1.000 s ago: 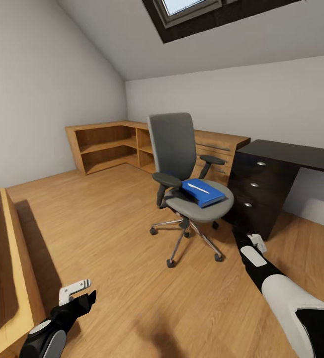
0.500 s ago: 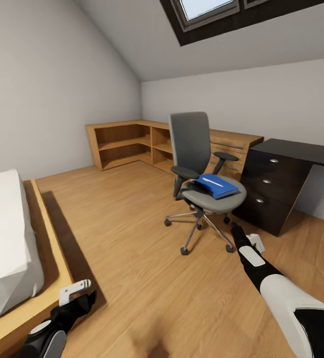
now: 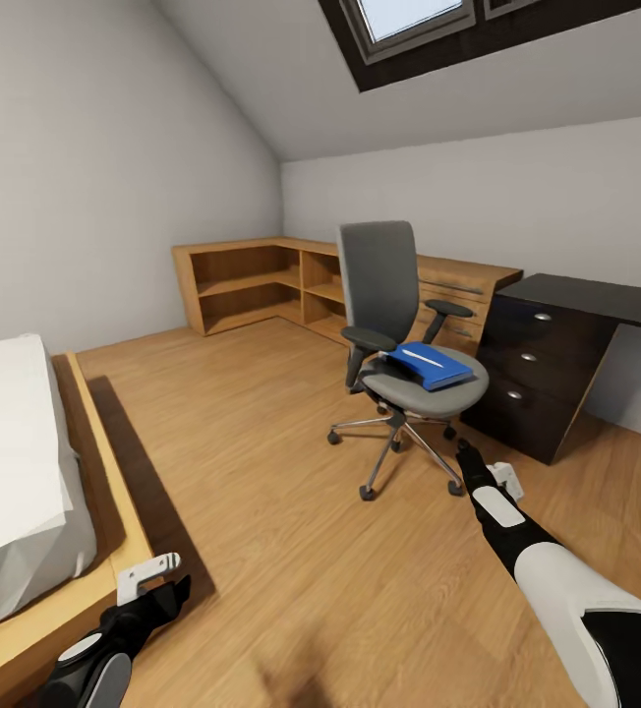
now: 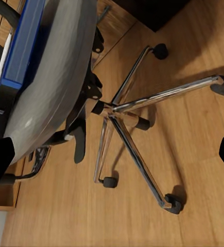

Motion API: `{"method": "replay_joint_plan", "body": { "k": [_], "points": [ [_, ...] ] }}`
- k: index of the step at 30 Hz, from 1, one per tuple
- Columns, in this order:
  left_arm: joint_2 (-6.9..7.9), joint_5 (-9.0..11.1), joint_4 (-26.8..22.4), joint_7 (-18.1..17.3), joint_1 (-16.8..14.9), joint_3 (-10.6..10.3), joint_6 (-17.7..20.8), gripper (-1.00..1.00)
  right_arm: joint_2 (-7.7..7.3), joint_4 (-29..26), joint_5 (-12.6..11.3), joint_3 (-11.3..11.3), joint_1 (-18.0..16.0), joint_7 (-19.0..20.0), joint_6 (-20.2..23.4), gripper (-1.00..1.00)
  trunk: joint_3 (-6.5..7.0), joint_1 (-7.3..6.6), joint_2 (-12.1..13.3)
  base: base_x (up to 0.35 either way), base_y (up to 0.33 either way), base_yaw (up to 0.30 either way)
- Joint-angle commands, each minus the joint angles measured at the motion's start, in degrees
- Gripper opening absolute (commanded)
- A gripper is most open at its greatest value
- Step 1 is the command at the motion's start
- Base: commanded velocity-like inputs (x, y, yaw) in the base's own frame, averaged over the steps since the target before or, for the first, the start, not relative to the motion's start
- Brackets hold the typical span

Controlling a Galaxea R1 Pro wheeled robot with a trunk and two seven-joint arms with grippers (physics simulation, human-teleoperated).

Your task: In the bedroom, organize the workspace by keeping the computer under the desk, ensuring the monitor is on the desk, placing the keyboard on the desk next to the monitor, placing the mouse on the desk next to the keyboard, moving the folder from the swivel chair onto the desk next to the mouse, stacking the notebook on top of the folder with the pen on top of the notebook, and positioning the swivel chair next to the desk.

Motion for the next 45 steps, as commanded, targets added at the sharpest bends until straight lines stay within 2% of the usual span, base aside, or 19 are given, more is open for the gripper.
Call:
{"method": "replay_joint_plan", "body": {
  "k": [1,2,3,6,7,10,12,15,17,19,22,24,28,45],
  "points": [
    [0.02,0.61,-0.09,0.5,-0.03,-0.06,0.16,1.0,-0.01,-0.03,-0.42,0.18,-0.02,-0.05,-0.18,1.0,-0.05,-0.01,-0.02,0.008,0.001,0.0],
    [0.02,0.61,-0.09,0.5,-0.03,-0.09,0.16,1.0,-0.01,-0.03,-0.43,0.18,-0.02,-0.05,-0.17,1.0,-0.05,-0.01,-0.02,0.029,0.001,0.0],
    [0.04,0.61,-0.09,0.55,-0.03,-1.8,-0.03,1.0,-0.01,-0.03,-0.43,0.19,-0.02,0.01,-0.16,1.0,-0.05,-0.01,-0.02,0.27,0.0,0.0],
    [0.03,0.56,-0.08,0.57,-0.03,-2.47,-0.07,1.0,-0.01,-0.03,-0.43,0.15,-0.02,0.03,-0.16,1.0,-0.05,-0.01,-0.02,0.29,0.0,0.0],
    [0.02,0.53,-0.08,0.59,-0.03,-3.64,-0.1,1.0,-0.01,-0.03,-0.43,0.12,-0.02,0.08,-0.16,1.0,-0.05,-0.01,-0.02,0.26,0.0,0.0],
    [0.02,0.52,-0.08,0.59,-0.03,-4.02,-0.1,1.0,-0.01,0.0,-0.43,0.14,-0.02,0.1,-0.16,1.0,-0.05,-0.01,-0.02,0.192,0.0,0.0],
    [0.02,0.33,-0.09,0.62,-0.03,-5.57,-0.19,1.0,-0.01,0.05,-0.48,0.18,-0.02,0.06,-0.13,1.0,-0.05,-0.01,-0.02,0.241,0.0,0.0],
    [0.05,-0.77,-0.09,0.7,-0.03,-7.83,-0.28,1.0,0.02,0.05,-0.5,0.19,-0.02,0.05,-0.06,1.0,-0.05,-0.01,-0.02,0.284,0.0,0.0],
    [0.08,-2.57,-0.11,0.75,-0.03,-9.9,-0.33,1.0,0.04,0.08,-0.51,0.19,-0.02,0.08,0.0,1.0,-0.05,-0.01,-0.02,0.219,0.0,0.0],
    [0.09,-3.71,-0.13,0.76,-0.03,-11.0,-0.35,1.0,0.01,0.11,-0.53,0.19,-0.02,0.1,0.51,1.0,-0.05,-0.01,-0.02,0.115,0.0,0.0],
    [0.1,-4.35,-0.12,0.76,-0.03,-11.66,-0.34,1.0,0.0,0.1,-0.56,0.15,-0.02,0.1,1.9,1.0,-0.05,-0.01,-0.02,0.059,0.0,0.0],
    [0.1,-4.88,-0.13,0.84,-0.03,-12.17,-0.33,1.0,-0.01,0.09,-0.61,0.09,-0.02,0.21,4.58,1.0,-0.05,-0.01,-0.02,0.05,0.0,0.0],
    [0.11,-5.06,-0.09,0.98,-0.03,-12.31,-0.33,1.0,0.04,0.14,-0.68,0.1,-0.02,0.22,5.46,1.0,-0.05,-0.01,-0.02,0.175,0.0,0.0],
    [0.11,-5.02,-0.07,1.06,-0.03,-12.35,-0.28,1.0,-0.01,0.08,-0.7,0.02,-0.02,0.2,5.73,1.0,-0.05,-0.01,-0.02,0.125,0.0,0.0]
  ]
}}
